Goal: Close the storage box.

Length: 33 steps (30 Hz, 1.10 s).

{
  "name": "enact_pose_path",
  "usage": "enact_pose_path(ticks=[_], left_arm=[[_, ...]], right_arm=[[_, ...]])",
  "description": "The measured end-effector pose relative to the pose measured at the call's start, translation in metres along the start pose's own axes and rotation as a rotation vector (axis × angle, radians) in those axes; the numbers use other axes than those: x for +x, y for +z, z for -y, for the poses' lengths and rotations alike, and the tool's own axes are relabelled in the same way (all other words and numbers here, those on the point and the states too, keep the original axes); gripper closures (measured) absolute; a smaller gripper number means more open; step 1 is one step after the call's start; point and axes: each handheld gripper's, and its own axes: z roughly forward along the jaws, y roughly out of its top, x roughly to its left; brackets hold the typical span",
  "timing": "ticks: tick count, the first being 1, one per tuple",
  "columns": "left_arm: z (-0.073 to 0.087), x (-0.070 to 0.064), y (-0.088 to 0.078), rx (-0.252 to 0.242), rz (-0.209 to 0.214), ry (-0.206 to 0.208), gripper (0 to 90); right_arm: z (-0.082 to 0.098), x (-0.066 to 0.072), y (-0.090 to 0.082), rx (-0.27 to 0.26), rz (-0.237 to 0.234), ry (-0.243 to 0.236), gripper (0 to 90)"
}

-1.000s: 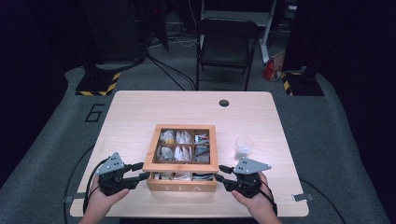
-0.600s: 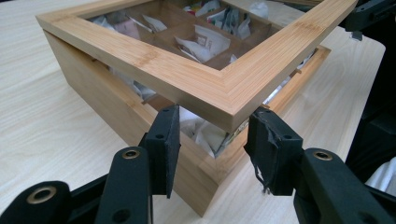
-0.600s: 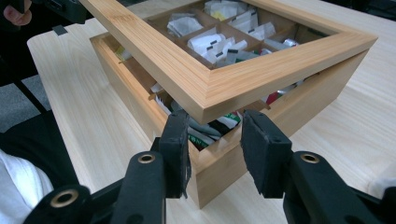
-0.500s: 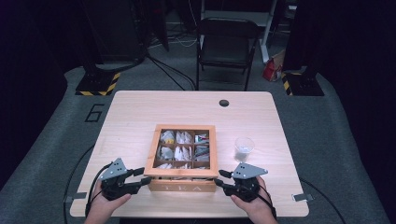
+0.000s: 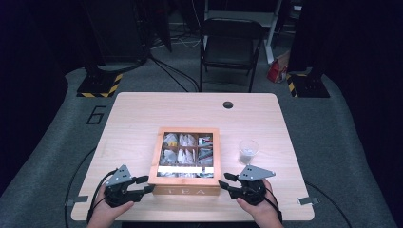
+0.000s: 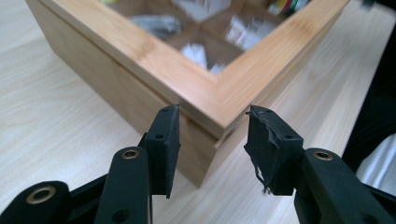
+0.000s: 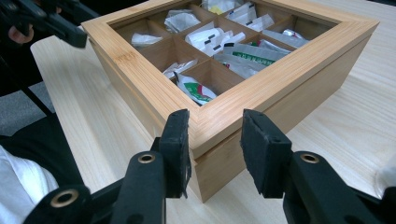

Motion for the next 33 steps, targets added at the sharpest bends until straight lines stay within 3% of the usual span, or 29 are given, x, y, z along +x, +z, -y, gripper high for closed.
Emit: enact_pose_path(ticks=[9,18,23,33], left_arm=[[0.0,0.003,-0.002,0.004,-0.001,-0.011,53.4],[0.004,0.011,-0.013,-0.018,-0.024,-0.018,53.3],[0.007,0.016,-0.016,-0.007,-0.031,-0.014,53.0],[0.018,0.03,-0.015,-0.018,-0.078,-0.076,53.0]], right_arm=[[-0.001,-0.002,-0.003,-0.002,0.017,-0.001,61.1],[0.002,-0.015,-0.011,-0.016,0.06,0.03,60.0],[0.005,-0.02,-0.013,-0.018,0.073,0.04,59.2],[0.013,-0.025,-0.01,0.011,0.096,0.043,58.3]])
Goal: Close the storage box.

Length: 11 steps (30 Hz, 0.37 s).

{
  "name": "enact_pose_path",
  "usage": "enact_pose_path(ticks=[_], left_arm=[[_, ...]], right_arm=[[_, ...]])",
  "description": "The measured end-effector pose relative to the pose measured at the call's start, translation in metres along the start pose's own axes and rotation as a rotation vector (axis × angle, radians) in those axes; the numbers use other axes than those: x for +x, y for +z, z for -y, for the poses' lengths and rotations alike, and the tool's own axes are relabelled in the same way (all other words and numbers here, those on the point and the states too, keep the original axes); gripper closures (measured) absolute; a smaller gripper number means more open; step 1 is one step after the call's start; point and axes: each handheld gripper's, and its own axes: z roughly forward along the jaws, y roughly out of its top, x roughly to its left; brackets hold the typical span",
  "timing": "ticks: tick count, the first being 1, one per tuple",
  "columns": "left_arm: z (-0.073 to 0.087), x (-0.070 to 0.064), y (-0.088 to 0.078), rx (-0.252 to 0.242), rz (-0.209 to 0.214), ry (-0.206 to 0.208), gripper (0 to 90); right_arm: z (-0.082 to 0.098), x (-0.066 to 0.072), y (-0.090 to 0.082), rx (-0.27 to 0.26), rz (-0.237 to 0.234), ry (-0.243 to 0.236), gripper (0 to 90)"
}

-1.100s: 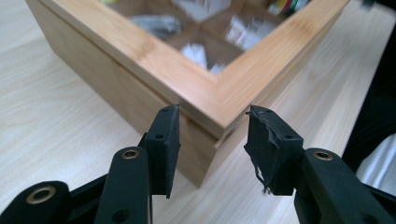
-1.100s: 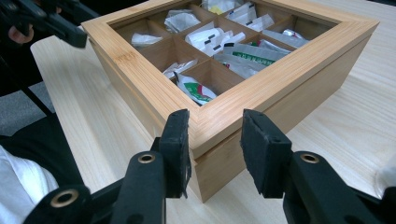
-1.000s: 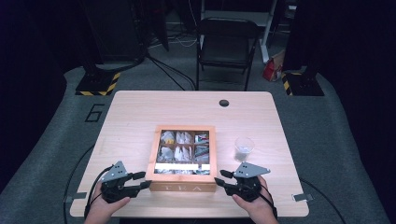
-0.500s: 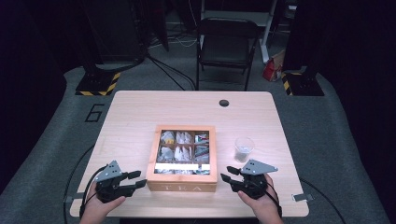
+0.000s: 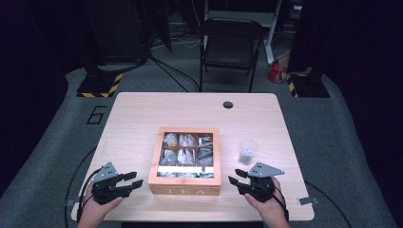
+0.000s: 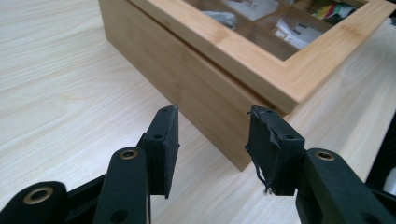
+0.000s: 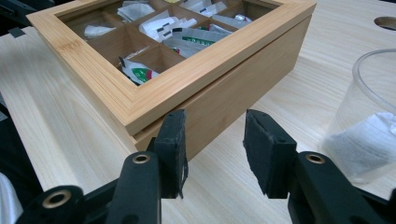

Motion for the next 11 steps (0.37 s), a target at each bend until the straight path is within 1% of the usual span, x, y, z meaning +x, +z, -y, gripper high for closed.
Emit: enact_pose_path(ticks=[3,4,5,7,8,9,11], left_arm=[[0.0022,0.0032,0.0011,0.003,-0.004,-0.01,53.0],[0.0029,0.004,0.0014,0.001,-0.009,-0.011,53.0],[0.0032,0.0053,0.0011,0.007,-0.004,-0.011,52.9],[0.0047,0.0057,0.0025,-0.005,-0.01,-0.023,52.7],[0.0051,0.0064,0.0028,-0.005,-0.016,-0.022,52.6],[0.0054,0.0064,0.0032,-0.007,-0.014,-0.026,52.6],[0.0053,0.0062,0.0036,-0.004,-0.01,-0.026,52.6]], right_arm=[[0.0018,-0.0001,0.001,0.008,0.012,0.005,58.1],[0.0026,-0.0017,0.0019,0.01,0.009,-0.009,57.9],[0.0035,-0.0015,0.0025,0.014,0.016,-0.001,57.7],[0.005,-0.003,0.0035,0.019,0.017,-0.006,55.8],[0.0055,-0.0035,0.0038,0.018,0.019,-0.004,54.5],[0.0058,-0.0035,0.004,0.015,0.02,0.008,53.5],[0.0064,-0.0046,0.0043,0.016,0.015,0.007,52.7]])
